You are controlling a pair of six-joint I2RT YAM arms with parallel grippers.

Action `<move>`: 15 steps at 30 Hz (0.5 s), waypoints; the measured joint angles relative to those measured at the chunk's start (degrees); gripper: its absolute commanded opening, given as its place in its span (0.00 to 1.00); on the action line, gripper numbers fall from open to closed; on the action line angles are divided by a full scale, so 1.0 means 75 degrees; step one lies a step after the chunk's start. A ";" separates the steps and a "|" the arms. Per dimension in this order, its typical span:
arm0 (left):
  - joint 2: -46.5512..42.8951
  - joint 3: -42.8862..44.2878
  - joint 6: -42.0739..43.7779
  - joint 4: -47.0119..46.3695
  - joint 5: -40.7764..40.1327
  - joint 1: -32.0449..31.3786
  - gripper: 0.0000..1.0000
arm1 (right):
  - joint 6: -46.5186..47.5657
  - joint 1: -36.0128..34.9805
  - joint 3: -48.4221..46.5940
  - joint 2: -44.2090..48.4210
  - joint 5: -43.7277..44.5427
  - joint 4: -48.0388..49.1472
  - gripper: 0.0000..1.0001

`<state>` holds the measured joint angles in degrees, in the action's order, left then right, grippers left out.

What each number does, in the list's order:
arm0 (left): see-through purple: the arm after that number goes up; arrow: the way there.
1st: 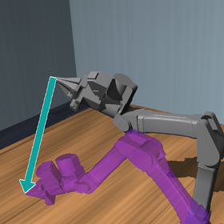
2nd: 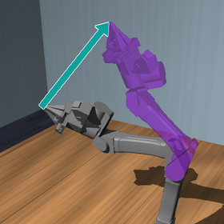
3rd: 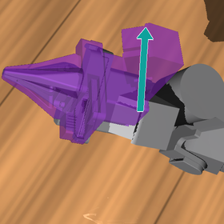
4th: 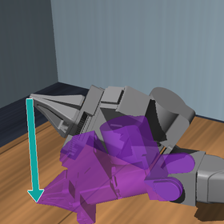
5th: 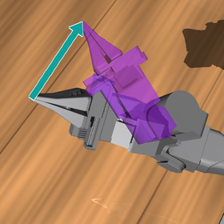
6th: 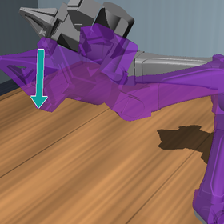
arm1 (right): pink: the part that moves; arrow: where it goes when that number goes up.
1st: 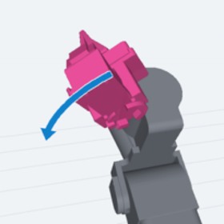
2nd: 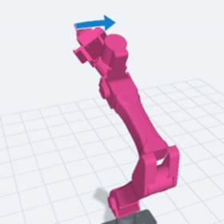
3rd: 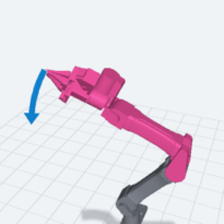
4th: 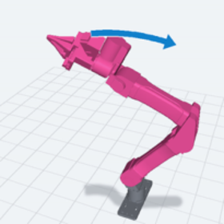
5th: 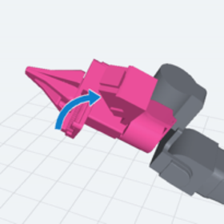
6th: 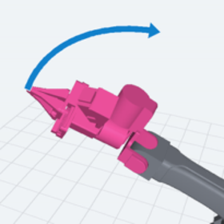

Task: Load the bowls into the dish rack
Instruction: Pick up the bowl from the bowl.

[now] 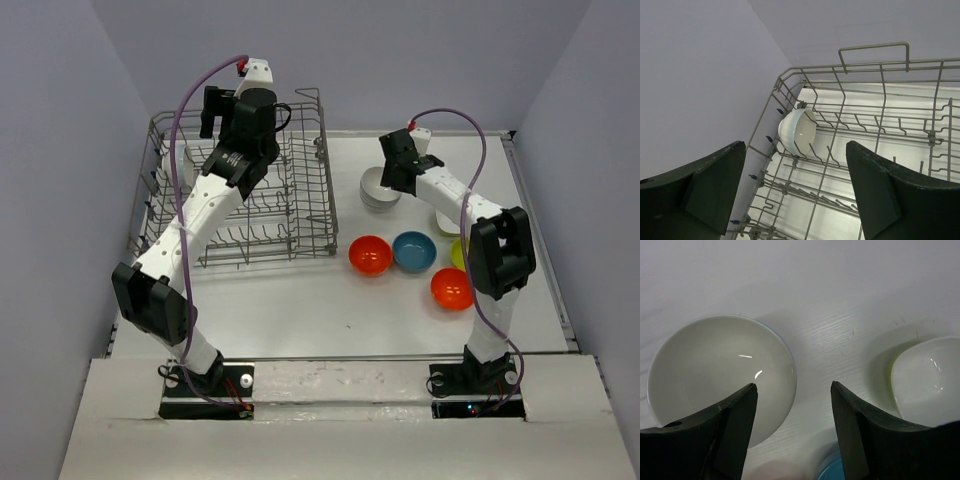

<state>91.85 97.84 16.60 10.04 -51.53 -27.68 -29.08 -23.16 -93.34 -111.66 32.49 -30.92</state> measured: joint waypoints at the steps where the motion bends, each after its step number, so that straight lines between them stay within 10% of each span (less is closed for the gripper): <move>1: 0.0000 0.0000 0.0003 0.0000 0.0000 0.0000 0.94 | -0.0012 0.0023 0.0000 -0.0023 -0.0003 0.0032 0.65; 15: 0.0000 -0.0117 0.0096 -0.0064 -0.0079 -0.0050 0.94 | -0.0099 0.0353 0.0023 -0.0490 -0.0519 0.0393 0.61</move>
<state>91.85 96.97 17.32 9.56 -52.12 -28.05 -29.82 -20.51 -93.17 -115.33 28.60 -27.97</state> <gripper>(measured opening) 0.941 0.618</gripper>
